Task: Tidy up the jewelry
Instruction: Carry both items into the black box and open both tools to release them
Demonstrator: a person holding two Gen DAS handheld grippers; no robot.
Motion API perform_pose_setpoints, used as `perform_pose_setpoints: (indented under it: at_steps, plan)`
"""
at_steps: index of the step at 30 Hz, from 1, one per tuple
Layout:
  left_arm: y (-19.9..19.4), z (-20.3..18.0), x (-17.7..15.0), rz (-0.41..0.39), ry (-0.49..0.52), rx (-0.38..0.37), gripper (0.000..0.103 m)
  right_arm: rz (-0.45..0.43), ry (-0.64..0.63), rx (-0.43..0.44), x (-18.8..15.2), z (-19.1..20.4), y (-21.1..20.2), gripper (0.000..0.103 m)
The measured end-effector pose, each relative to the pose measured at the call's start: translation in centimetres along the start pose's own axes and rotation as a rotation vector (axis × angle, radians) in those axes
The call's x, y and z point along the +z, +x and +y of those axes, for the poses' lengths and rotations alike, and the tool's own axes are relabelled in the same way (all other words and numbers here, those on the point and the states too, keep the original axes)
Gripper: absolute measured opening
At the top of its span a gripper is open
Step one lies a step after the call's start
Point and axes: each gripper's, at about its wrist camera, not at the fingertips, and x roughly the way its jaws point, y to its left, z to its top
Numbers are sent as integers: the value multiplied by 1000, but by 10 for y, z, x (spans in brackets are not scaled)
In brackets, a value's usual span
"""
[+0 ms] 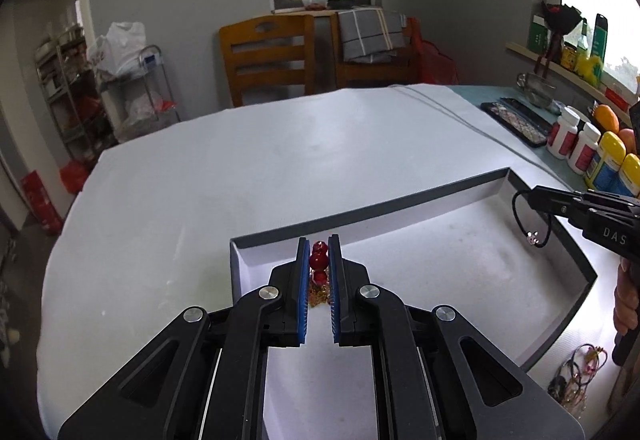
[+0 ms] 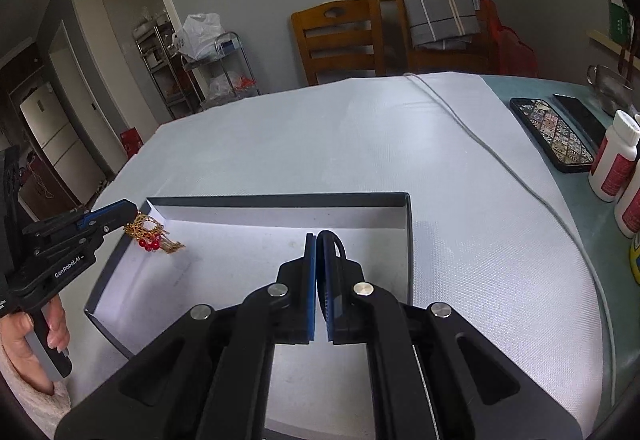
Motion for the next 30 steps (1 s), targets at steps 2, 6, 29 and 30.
perform_pose_setpoints:
  at_steps: [2, 6, 29, 30]
  plan:
    - [11, 5, -8, 42, -7, -11, 9, 16, -1, -29, 0, -3, 6, 3]
    - [18, 11, -18, 72, -12, -13, 9, 38, -5, -55, -7, -5, 15, 3]
    - [22, 6, -29, 95, 26, -21, 45, 53, -38, -29, -16, 2, 21, 31]
    - [21, 6, -29, 92, 24, -23, 47, 45, -37, -20, -15, 3, 20, 38]
